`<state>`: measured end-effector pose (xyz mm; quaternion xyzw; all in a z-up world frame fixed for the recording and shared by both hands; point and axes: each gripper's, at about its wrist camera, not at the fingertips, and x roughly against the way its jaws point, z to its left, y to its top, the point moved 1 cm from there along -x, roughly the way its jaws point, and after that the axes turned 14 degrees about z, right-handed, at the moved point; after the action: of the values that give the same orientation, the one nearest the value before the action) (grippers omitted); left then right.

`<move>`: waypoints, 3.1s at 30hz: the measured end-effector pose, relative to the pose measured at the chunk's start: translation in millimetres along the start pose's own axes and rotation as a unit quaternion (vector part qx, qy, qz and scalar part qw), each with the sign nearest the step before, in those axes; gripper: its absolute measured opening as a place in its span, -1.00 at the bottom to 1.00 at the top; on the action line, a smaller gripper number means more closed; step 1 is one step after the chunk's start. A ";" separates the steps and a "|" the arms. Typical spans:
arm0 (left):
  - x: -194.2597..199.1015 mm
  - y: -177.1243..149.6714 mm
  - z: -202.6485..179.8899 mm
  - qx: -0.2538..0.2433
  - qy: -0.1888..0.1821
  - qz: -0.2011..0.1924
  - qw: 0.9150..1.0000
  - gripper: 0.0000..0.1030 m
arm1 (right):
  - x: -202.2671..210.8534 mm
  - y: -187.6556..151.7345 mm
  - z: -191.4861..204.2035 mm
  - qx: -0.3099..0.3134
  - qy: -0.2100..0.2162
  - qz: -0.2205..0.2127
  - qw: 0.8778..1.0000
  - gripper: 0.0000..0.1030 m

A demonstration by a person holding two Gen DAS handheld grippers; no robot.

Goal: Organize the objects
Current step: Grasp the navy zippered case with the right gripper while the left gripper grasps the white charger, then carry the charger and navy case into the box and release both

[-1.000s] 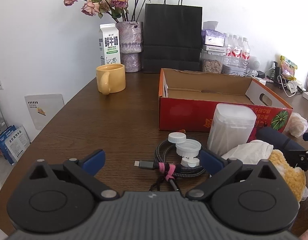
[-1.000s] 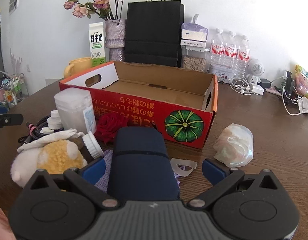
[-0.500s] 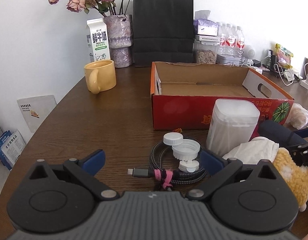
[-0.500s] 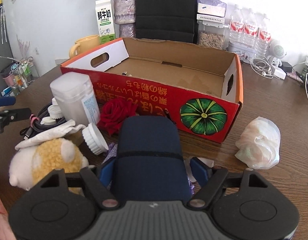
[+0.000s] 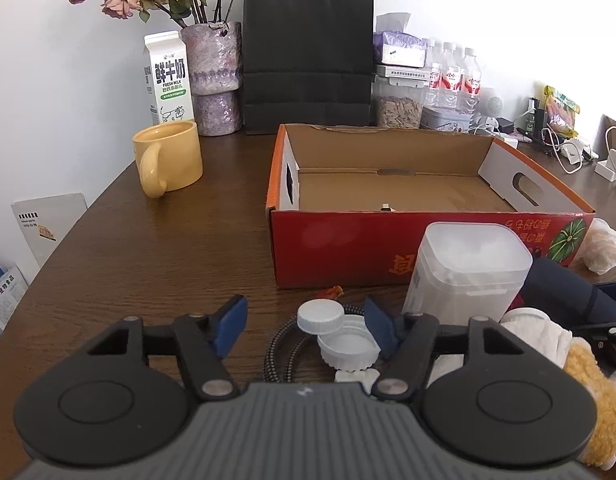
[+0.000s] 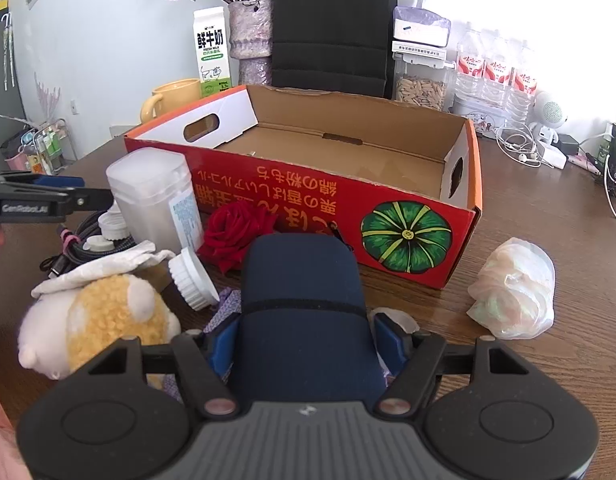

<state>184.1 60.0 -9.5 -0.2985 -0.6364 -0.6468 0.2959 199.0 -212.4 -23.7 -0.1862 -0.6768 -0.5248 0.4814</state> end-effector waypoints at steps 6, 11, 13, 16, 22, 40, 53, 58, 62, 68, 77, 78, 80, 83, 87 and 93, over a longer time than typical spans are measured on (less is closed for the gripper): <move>-8.9 2.7 -3.4 -0.003 -0.009 0.010 1.000 -0.33 | -0.2 -0.4 0.2 -0.001 0.000 -0.001 1.000 0.34; -7.1 0.3 -6.6 -0.017 -0.018 0.002 1.000 -0.51 | 0.0 -0.9 0.1 -0.002 -0.001 -0.003 1.000 0.33; -4.3 -0.3 -5.7 -0.016 -0.017 -0.003 1.000 -0.51 | 0.2 -1.2 0.6 -0.002 -0.003 -0.005 1.000 0.33; -0.7 -0.3 -3.3 -0.011 -0.016 -0.008 1.000 -0.51 | 0.5 -2.1 1.2 -0.002 -0.004 -0.008 1.000 0.30; 6.3 -2.3 -1.8 -0.006 -0.014 -0.018 1.000 -0.51 | 3.0 -3.2 0.9 -0.007 -0.004 -0.015 1.000 0.27; 40.2 0.9 -9.7 -0.001 -0.022 -0.071 0.997 -0.51 | 28.5 -11.8 -8.7 -0.033 -0.013 -0.057 0.998 0.26; 56.4 21.5 -35.8 -0.011 -0.045 -0.108 0.993 -0.51 | 56.1 -0.1 -5.0 -0.022 -0.021 -0.102 0.994 0.26; 61.9 30.6 -46.1 -0.019 -0.053 -0.121 0.991 -0.51 | 63.8 7.6 -2.1 -0.015 -0.022 -0.113 0.993 0.26; 65.0 36.9 -51.7 -0.022 -0.057 -0.129 0.990 -0.51 | 70.6 13.8 0.3 -0.010 -0.022 -0.123 0.992 0.26; 66.4 43.2 -55.9 -0.020 -0.063 -0.136 0.989 -0.51 | 79.7 25.3 2.8 -0.003 -0.027 -0.137 0.990 0.26; 60.9 34.3 -54.8 -0.020 -0.074 -0.124 0.989 -0.51 | 75.4 20.0 5.1 -0.004 -0.020 -0.126 0.992 0.26; 60.4 32.5 -54.2 -0.020 -0.074 -0.123 0.989 -0.51 | 70.8 16.6 4.1 -0.007 -0.019 -0.118 0.993 0.26; 59.4 29.1 -52.1 -0.018 -0.074 -0.120 0.990 -0.51 | 59.2 9.9 2.1 -0.013 -0.017 -0.100 0.995 0.26; 58.5 23.8 -49.7 -0.014 -0.075 -0.116 0.990 -0.51 | 38.8 1.2 -0.3 -0.020 -0.018 -0.074 0.997 0.26; 57.0 19.1 -47.8 -0.011 -0.075 -0.111 0.991 -0.51 | 18.4 -6.5 2.3 -0.020 -0.015 -0.049 0.998 0.26; 55.9 17.1 -46.0 -0.008 -0.074 -0.107 0.991 -0.51 | 2.5 -13.4 4.7 -0.019 -0.004 -0.021 1.000 0.32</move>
<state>160.5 13.6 43.7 -0.2781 -0.6800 -0.6557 0.1743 185.5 -213.9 -28.6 -0.1833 -0.6725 -0.5469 0.4637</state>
